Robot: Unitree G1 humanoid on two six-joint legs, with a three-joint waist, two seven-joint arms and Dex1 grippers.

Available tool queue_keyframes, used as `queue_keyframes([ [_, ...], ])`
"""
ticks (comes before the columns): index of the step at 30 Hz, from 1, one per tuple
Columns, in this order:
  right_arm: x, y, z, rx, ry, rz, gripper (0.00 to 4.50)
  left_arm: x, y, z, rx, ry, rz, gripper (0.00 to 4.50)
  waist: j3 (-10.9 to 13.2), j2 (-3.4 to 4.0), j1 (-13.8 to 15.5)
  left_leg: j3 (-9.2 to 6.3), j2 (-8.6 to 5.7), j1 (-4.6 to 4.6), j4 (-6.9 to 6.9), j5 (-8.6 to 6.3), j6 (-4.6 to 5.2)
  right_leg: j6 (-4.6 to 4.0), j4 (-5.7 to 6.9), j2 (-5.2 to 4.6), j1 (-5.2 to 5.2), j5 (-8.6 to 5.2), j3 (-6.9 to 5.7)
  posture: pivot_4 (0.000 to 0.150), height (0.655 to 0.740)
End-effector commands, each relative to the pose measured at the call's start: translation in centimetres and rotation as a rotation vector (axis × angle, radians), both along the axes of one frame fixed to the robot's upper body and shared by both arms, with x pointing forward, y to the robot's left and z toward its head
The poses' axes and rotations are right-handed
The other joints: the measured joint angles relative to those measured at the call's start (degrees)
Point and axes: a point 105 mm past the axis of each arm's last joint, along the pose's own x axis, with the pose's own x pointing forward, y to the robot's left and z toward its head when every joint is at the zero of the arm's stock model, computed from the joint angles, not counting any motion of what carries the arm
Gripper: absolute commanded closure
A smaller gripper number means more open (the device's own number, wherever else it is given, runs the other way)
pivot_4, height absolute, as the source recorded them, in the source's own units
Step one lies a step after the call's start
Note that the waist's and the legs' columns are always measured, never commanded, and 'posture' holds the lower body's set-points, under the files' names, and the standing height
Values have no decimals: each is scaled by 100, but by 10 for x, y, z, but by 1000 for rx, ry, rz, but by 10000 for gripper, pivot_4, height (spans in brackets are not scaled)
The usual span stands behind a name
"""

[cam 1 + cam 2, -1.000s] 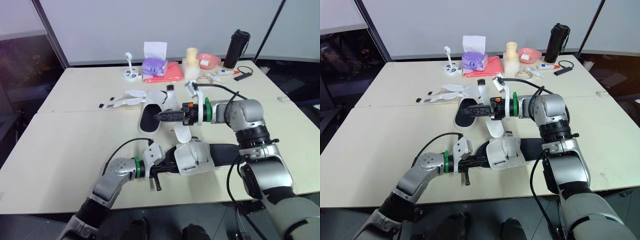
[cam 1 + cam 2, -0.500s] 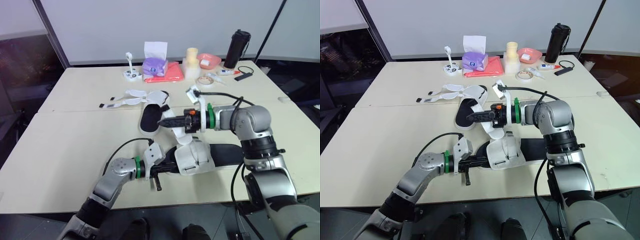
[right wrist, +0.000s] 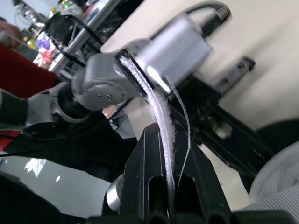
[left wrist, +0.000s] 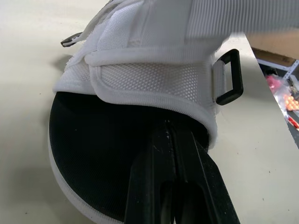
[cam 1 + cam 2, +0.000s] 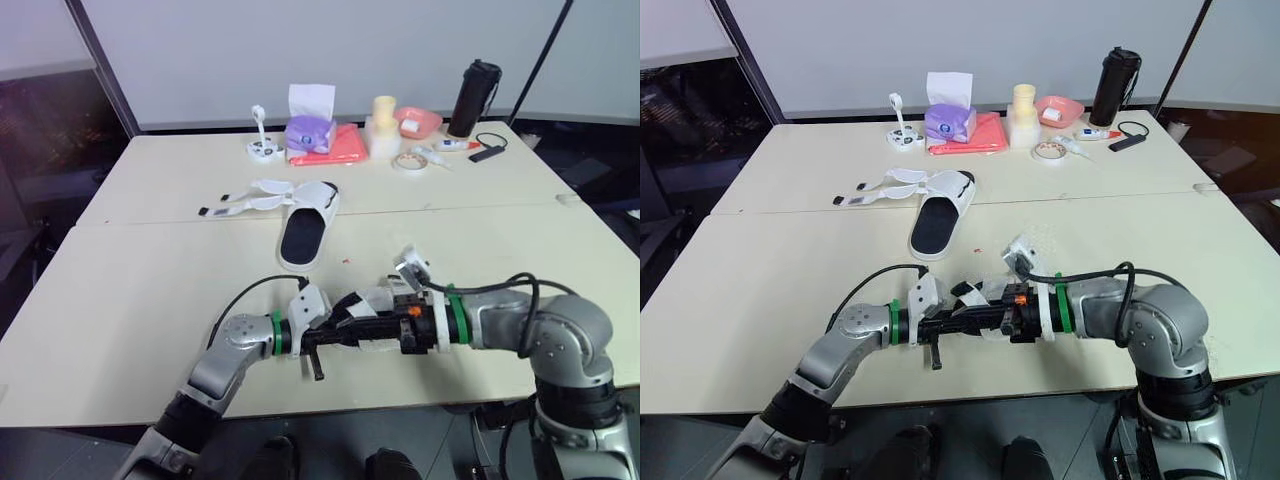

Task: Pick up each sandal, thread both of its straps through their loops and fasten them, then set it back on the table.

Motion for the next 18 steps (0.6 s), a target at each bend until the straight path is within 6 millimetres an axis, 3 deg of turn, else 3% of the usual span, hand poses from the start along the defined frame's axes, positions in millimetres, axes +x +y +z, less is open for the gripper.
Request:
queue_keyframes([
  [1, 0, 1, 1, 11, -35, -15, 38663, -2, 5, -23, 73, 68, 12, 45000, 0, 0, -4, 1, 0, 0, 1, 0, 0, 0, 0, 0, 1, 0, 1, 1500, 7400],
  [3, -3, -2, -4, -6, -30, -19, 30670, -2, 6, -23, 75, 66, 10, 45000, 0, 0, 0, 0, 0, 1, 2, 0, 0, -1, 0, 0, 2, -1, -1, 1500, 7400],
  [9, -24, -16, -19, -104, -20, 15, 211, -1, 6, -23, 77, 63, 10, 45000, 0, -1, 3, 0, 1, 0, 2, 0, 0, -6, -6, 0, 5, -4, -1, 1500, 7400],
  [18, -73, -55, -29, -253, 24, 61, 211, -2, 8, -24, 83, 61, 3, 45000, -3, -8, 6, 6, 4, -1, 4, -3, 5, -14, -17, -6, 13, -11, -5, 1500, 7400],
])
